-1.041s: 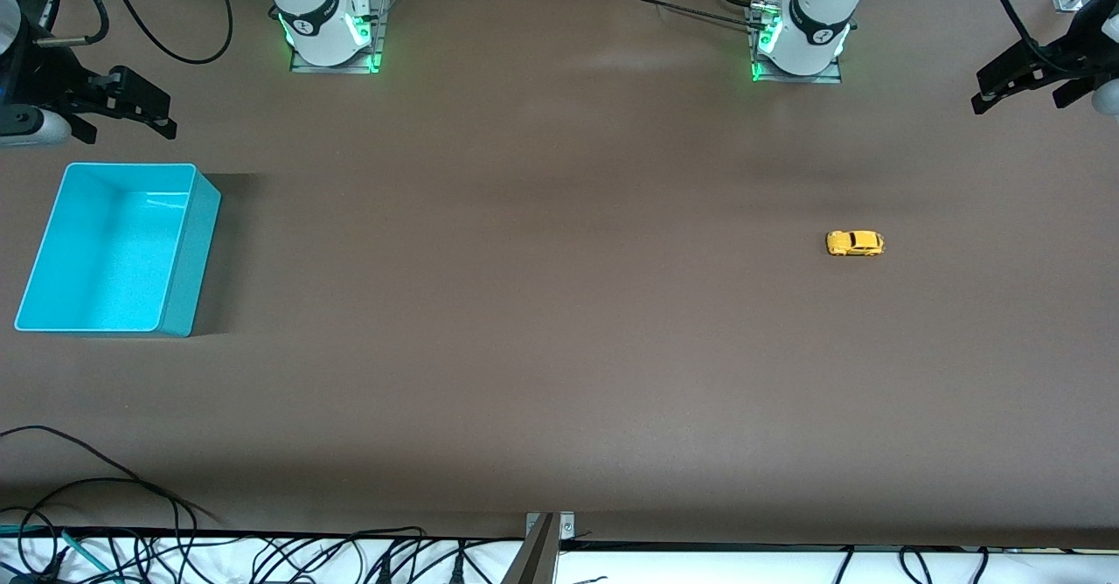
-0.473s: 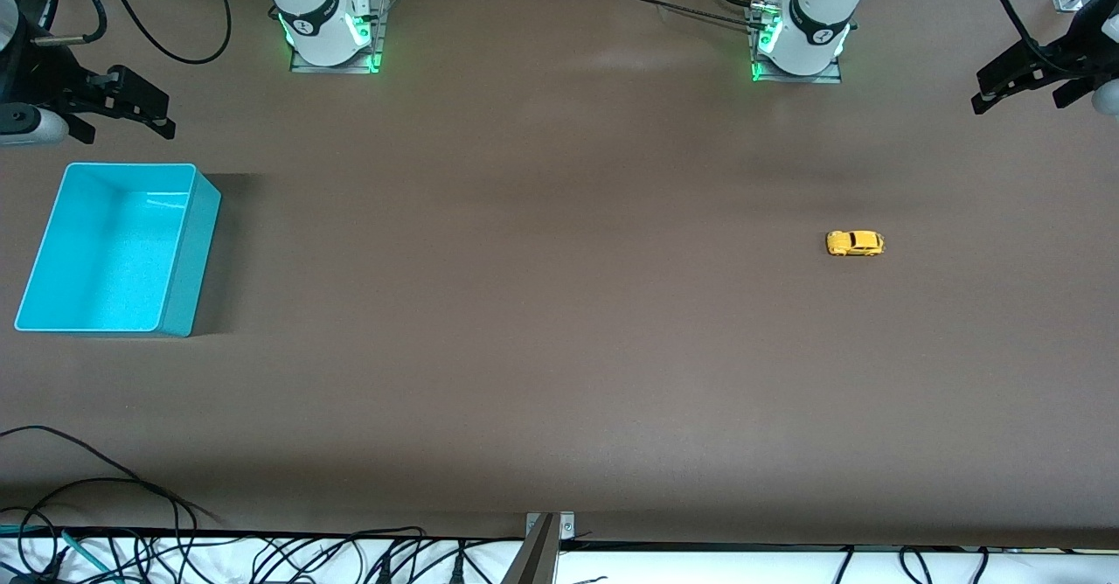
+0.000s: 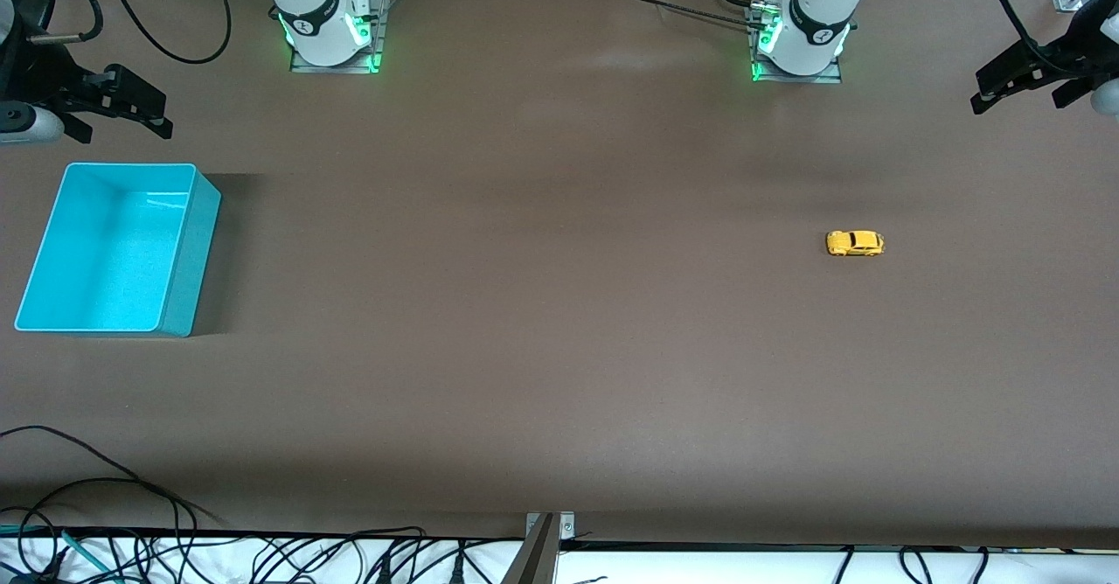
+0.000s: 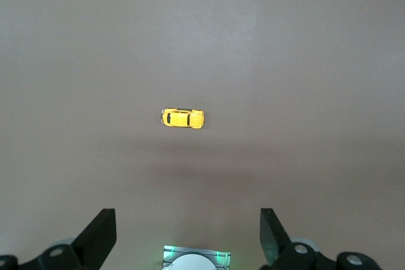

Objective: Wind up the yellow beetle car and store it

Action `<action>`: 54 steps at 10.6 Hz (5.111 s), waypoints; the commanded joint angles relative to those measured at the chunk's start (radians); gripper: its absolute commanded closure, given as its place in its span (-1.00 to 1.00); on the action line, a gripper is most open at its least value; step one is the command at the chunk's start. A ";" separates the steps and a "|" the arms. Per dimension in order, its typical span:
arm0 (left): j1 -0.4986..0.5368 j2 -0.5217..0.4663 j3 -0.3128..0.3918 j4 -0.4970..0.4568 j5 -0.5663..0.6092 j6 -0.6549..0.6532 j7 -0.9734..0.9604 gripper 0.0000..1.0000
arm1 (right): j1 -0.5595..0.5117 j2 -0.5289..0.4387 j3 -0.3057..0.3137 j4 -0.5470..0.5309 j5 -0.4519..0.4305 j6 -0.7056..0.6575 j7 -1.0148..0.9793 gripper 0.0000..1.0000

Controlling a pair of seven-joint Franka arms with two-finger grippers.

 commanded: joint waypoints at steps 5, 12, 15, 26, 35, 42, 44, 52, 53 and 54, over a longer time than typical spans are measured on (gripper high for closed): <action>0.061 0.021 -0.004 0.006 0.010 0.015 0.009 -1.00 | -0.002 0.001 0.000 0.018 -0.015 -0.004 0.001 -1.00; 0.152 0.021 -0.002 -0.183 0.013 0.195 0.008 -1.00 | -0.004 0.003 -0.002 0.018 -0.015 -0.004 0.004 -1.00; 0.149 0.066 0.000 -0.222 0.013 0.199 0.009 -1.00 | -0.007 0.003 -0.002 0.018 -0.014 -0.004 0.006 -1.00; 0.150 0.096 -0.005 -0.652 0.003 0.682 0.012 -1.00 | -0.010 0.003 -0.002 0.018 -0.015 -0.004 0.006 -1.00; 0.173 0.130 -0.008 -0.807 0.009 0.933 1.171 -1.00 | -0.011 0.004 -0.002 0.018 -0.014 -0.004 0.006 -1.00; 0.173 0.268 -0.006 -0.805 0.015 1.080 1.643 -1.00 | -0.011 0.003 -0.005 0.018 -0.021 -0.009 0.006 -1.00; 0.173 0.319 -0.006 -0.805 0.013 1.136 1.689 -0.98 | -0.010 0.003 -0.003 0.015 -0.018 -0.017 -0.005 -1.00; 0.167 0.397 -0.008 -0.804 0.009 1.209 1.773 -0.01 | -0.002 0.021 0.024 0.018 -0.020 0.023 0.006 -1.00; 0.163 0.397 -0.008 -0.802 0.015 1.209 1.834 0.37 | -0.002 0.020 0.023 0.018 -0.017 0.022 0.006 -1.00; 0.163 0.399 -0.008 -0.801 0.004 1.209 1.926 0.56 | -0.002 0.020 0.024 0.019 -0.018 0.025 0.006 -1.00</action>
